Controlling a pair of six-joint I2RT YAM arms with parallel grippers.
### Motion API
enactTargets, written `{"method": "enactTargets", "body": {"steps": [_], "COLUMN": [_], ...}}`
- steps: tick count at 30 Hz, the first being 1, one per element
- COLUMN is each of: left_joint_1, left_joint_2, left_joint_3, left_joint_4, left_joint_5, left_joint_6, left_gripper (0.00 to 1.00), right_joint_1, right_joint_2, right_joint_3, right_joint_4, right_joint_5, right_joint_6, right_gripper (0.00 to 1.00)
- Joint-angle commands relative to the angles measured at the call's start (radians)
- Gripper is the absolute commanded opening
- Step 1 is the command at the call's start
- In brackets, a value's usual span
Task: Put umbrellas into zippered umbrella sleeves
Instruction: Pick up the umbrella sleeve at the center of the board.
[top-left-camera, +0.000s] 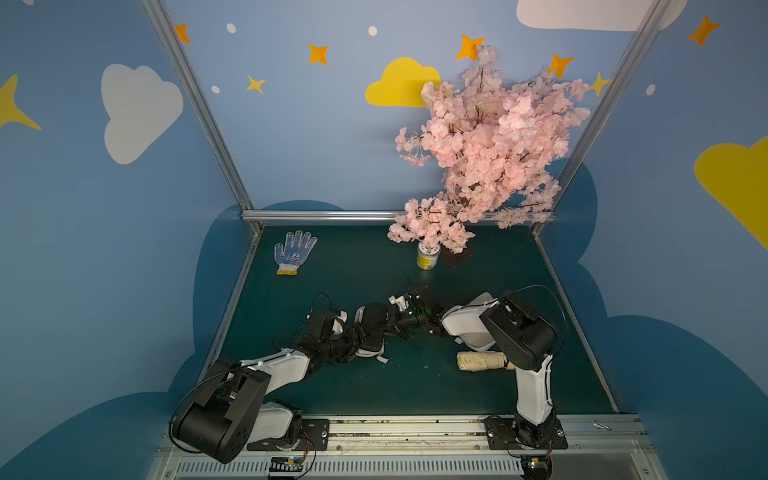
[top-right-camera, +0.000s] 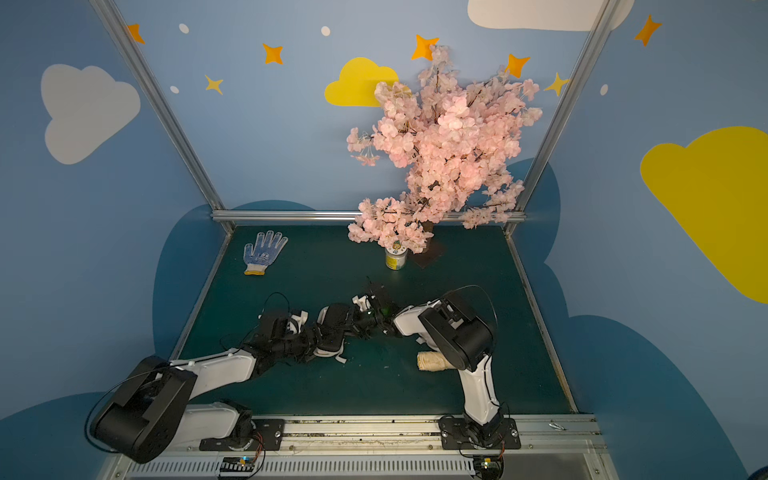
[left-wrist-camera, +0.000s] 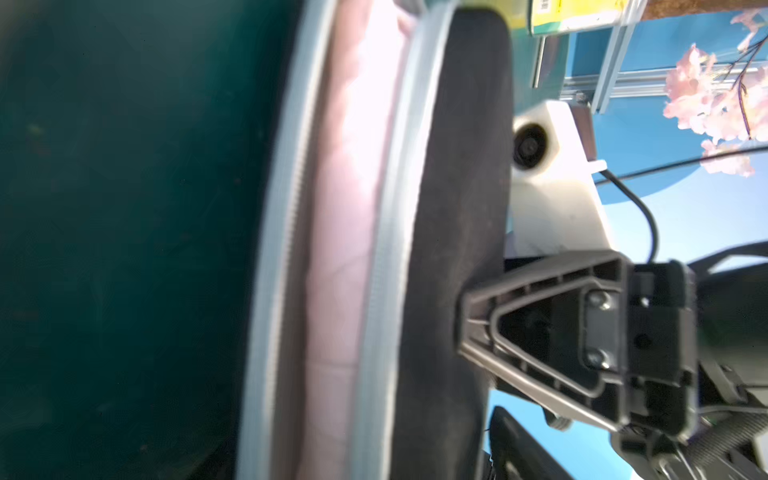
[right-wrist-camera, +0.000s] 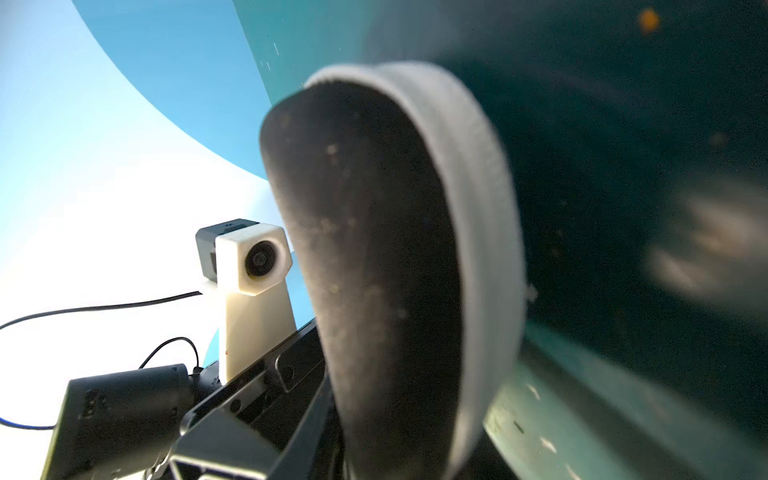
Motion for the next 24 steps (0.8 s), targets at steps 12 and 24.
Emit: {"method": "enactTargets", "body": {"steps": [12, 24], "left_joint_1": [0.002, -0.003], "left_joint_2": [-0.053, 0.023], "left_joint_3": [0.122, 0.314], "left_joint_4": [0.017, -0.056], "left_joint_5": [0.170, 0.522], "left_joint_6": [0.148, 0.194], "left_gripper": [0.45, 0.37], "right_joint_1": [-0.062, -0.294], "right_joint_2": [-0.156, -0.248], "right_joint_3": [0.031, 0.097], "right_joint_4": [-0.139, -0.587], "right_joint_5": [-0.117, -0.365], "right_joint_6": [-0.154, -0.703], "right_gripper": [0.64, 0.84]}}
